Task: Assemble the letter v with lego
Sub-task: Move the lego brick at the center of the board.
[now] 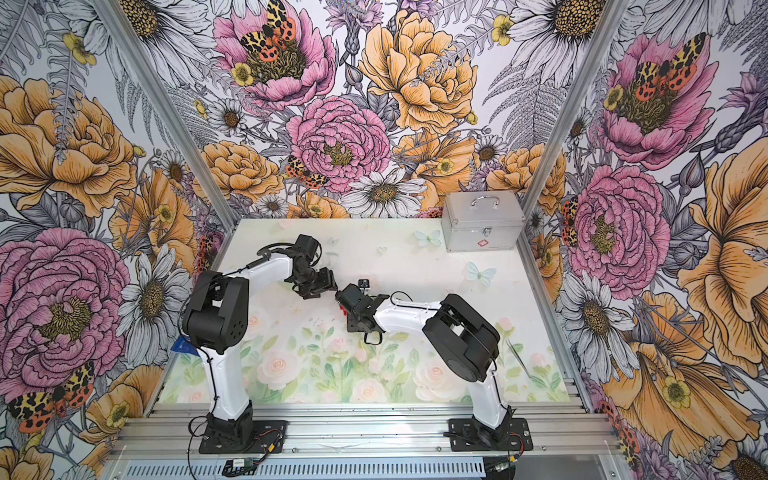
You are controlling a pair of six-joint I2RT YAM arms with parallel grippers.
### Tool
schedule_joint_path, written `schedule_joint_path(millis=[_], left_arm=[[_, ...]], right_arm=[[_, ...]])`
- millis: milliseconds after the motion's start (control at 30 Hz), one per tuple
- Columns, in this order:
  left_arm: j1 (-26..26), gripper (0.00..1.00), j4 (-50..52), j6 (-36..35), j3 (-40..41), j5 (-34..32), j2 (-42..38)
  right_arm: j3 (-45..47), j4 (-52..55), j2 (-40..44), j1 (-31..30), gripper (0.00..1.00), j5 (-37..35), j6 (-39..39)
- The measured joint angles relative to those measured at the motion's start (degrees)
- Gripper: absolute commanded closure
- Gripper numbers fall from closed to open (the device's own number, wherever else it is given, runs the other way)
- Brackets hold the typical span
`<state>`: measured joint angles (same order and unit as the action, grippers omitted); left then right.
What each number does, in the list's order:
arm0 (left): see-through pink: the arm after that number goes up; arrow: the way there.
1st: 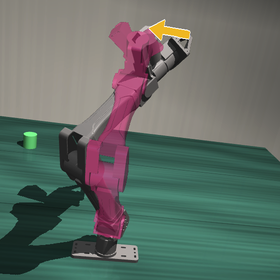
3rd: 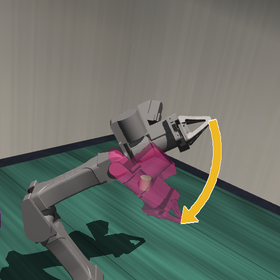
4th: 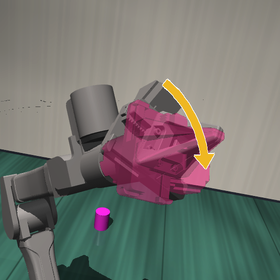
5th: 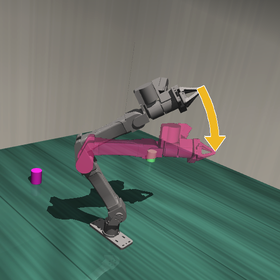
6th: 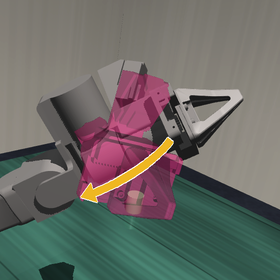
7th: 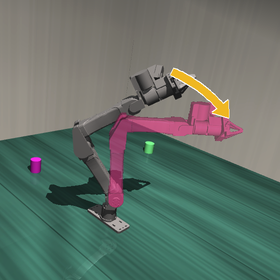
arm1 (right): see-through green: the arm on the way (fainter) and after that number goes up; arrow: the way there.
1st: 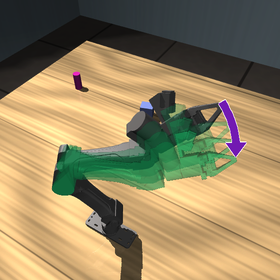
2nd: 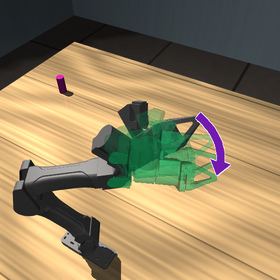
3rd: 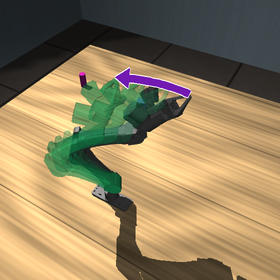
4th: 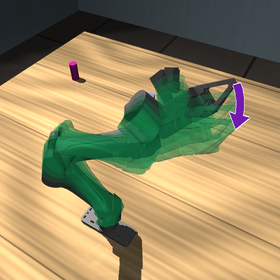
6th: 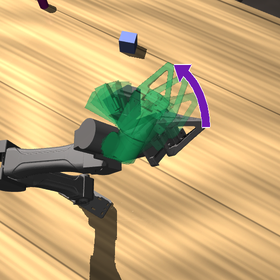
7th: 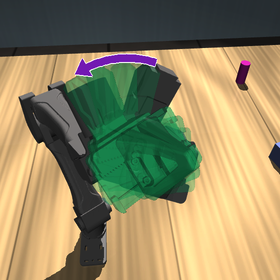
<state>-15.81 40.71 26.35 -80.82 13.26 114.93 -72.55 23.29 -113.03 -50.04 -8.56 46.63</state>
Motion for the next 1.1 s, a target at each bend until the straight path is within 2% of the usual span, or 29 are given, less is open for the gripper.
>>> schedule_joint_path(millis=[433, 633, 700, 733, 800, 933, 1100], left_arm=[[2.40, 0.28, 0.04, -0.55, 0.00, -0.07, -2.99], [2.62, 0.23, 1.46, -5.27, -0.90, -1.66, -5.38], [2.58, 0.19, 1.70, -9.42, -2.34, -3.08, -5.88], [2.43, 0.09, 1.70, -12.72, -3.34, -4.37, -6.16], [1.97, 0.01, 1.46, -20.02, -5.05, -6.25, -6.78], [0.00, 0.01, 0.00, -37.75, -4.33, -7.19, -8.76], [-1.77, 0.01, -2.14, -57.53, 4.39, -3.74, -14.91]], right_arm=[[-2.21, -0.04, -1.57, 1.40, 0.46, 1.79, -4.28], [-2.08, -0.07, -1.38, 1.99, 0.45, 3.10, -5.84], [-1.16, -0.02, -0.50, 2.36, 0.44, 4.02, -6.32], [-0.42, 0.07, 0.33, 2.62, 0.44, 4.50, -6.47], [1.40, 0.17, 2.73, 3.26, 0.44, 5.97, -6.12], [5.88, 0.09, 10.43, 5.14, 0.41, 8.02, -4.09], [12.59, -0.04, 20.68, 8.50, 0.40, 8.37, -2.60]])
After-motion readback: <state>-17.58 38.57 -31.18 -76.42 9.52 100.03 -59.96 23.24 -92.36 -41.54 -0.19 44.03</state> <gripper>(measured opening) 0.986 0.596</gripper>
